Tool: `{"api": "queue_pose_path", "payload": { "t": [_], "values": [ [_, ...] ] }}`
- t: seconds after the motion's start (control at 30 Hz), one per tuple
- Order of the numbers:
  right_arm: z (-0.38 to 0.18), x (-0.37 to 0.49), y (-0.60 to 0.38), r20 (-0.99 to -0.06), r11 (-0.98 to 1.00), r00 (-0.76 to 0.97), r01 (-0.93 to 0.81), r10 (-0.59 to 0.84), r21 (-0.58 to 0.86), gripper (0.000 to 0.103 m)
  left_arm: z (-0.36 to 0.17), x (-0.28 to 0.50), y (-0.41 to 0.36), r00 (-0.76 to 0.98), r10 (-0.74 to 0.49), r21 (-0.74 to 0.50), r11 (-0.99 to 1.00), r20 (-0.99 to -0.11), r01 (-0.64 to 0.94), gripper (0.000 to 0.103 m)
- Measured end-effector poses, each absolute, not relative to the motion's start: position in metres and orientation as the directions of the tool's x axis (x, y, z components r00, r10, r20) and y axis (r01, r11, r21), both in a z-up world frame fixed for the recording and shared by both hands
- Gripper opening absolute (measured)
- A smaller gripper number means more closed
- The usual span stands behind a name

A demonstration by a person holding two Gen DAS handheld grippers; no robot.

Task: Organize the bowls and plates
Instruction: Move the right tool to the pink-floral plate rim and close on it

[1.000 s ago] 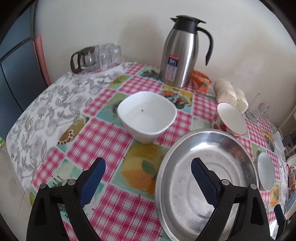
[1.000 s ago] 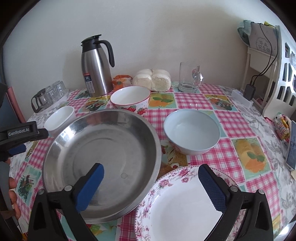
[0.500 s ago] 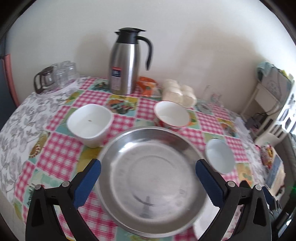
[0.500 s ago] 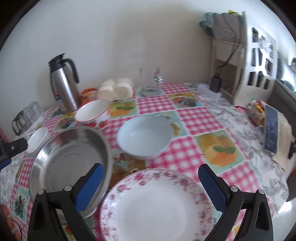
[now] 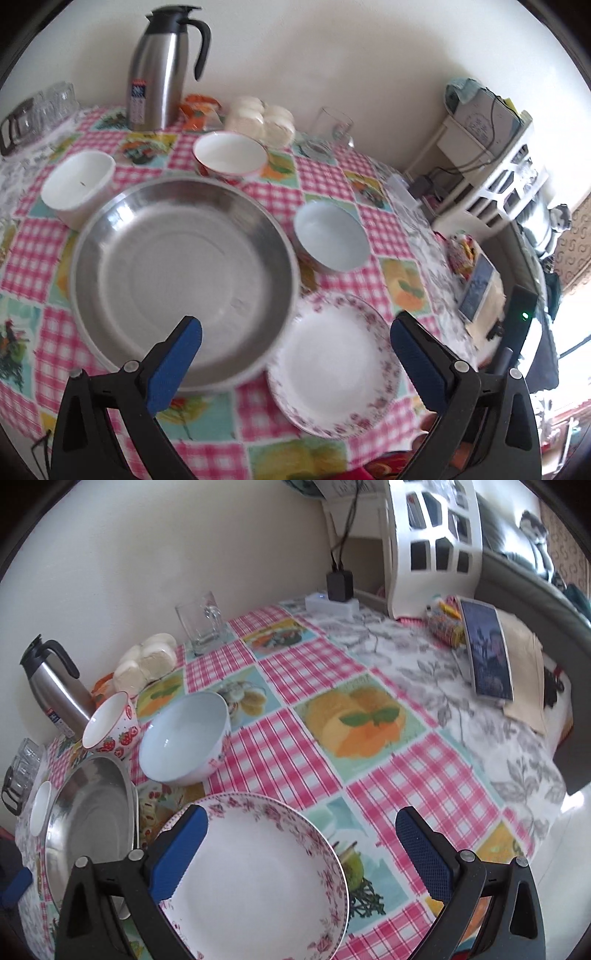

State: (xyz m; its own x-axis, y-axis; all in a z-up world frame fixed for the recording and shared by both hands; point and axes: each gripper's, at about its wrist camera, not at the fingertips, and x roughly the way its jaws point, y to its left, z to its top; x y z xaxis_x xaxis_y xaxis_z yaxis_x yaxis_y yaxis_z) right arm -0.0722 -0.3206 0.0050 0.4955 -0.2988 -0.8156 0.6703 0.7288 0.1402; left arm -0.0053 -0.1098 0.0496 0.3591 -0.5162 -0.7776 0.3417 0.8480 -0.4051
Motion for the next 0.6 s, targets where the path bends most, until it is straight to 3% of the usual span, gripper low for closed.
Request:
{"api": "queue_pose_path", "payload": {
  "t": [0.23, 0.43, 0.6],
  "values": [
    [-0.007, -0.081, -0.335, -0.856, 0.679, 0.455, 0.711, -0.245, 0.184, 0.096, 0.022, -0.020, -0.129, 0.241, -0.508, -0.423, 0.844, -0.827, 0.329, 0.102],
    [-0.026, -0.083, -0.345, -0.898, 0.643, 0.412, 0.732, -0.153, 0.226, 0.080, -0.011, -0.020, -0.127, 0.122, -0.511, -0.480, 0.850, -0.851, 0.217, 0.101],
    [-0.036, -0.077, -0.339, -0.915, 0.669, 0.391, 0.707, -0.098, 0.230, 0.064, -0.027, -0.020, -0.129, 0.089, -0.487, -0.465, 0.864, -0.869, 0.192, 0.084]
  ]
}}
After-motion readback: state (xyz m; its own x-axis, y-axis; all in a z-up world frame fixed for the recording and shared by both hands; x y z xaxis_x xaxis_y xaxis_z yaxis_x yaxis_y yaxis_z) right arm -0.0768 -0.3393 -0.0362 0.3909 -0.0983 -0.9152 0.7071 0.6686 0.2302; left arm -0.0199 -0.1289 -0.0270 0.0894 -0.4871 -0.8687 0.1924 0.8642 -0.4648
